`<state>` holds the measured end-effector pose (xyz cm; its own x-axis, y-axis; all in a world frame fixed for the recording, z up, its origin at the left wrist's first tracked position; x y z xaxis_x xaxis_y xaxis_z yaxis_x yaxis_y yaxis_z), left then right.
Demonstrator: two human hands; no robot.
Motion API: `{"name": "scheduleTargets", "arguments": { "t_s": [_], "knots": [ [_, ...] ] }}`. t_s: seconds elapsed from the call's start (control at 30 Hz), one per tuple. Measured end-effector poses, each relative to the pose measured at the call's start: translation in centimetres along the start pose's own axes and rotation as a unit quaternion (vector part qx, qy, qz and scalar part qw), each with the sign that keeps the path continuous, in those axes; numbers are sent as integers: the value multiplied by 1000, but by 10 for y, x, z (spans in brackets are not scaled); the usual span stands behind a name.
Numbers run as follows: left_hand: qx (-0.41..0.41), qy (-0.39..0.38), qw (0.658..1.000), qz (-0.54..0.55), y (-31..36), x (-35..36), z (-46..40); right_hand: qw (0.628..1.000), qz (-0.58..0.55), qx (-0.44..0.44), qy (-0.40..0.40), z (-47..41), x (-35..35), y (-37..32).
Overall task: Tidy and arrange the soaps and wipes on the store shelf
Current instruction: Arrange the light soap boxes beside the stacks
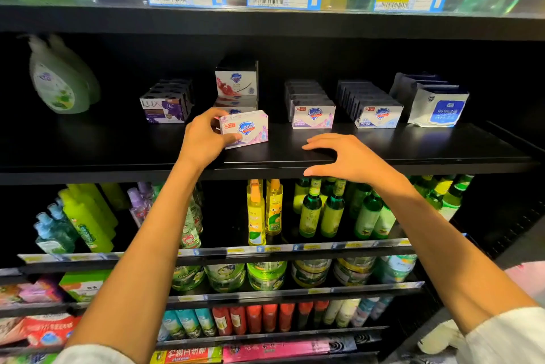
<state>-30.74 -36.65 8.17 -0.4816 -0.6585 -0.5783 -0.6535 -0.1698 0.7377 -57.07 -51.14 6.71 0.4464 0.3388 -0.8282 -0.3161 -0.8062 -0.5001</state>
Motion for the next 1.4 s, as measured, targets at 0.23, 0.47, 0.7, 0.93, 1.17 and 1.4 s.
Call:
{"name": "scheduleTargets", "arguments": {
  "t_s": [0.23,0.47,0.7,0.93,1.17,1.4],
  "knots": [
    [4,12,999,-44,-1,0,-10,1000,-9,7,-3,0,0,2],
    [34,111,986,-117,2,-10,3,960,-249,51,121,-3,-26,12],
    [226,-29,957,-180,49,39,51,899,-317,108,283,-19,-51,37],
    [261,-100,912,-302,51,72,60,916,-234,226,234,-60,-34,59],
    [244,-84,919,-299,51,71,62,893,-262,234,281,-53,-36,72],
    [236,-87,922,-294,53,70,64,856,-421,159,254,-34,-34,55]
  ]
}}
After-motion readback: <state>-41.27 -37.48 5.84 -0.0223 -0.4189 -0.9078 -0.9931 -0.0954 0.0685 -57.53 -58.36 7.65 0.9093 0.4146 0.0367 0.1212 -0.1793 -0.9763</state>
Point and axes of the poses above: each hand's wrist, its own z-axis away from the middle knuckle, its own x-axis out of the palm, y = z × x, the point moved 7 cm from there along -z, towards the middle knuckle, and after that the axes turned 9 degrees about -z, right-handed, at the moved point
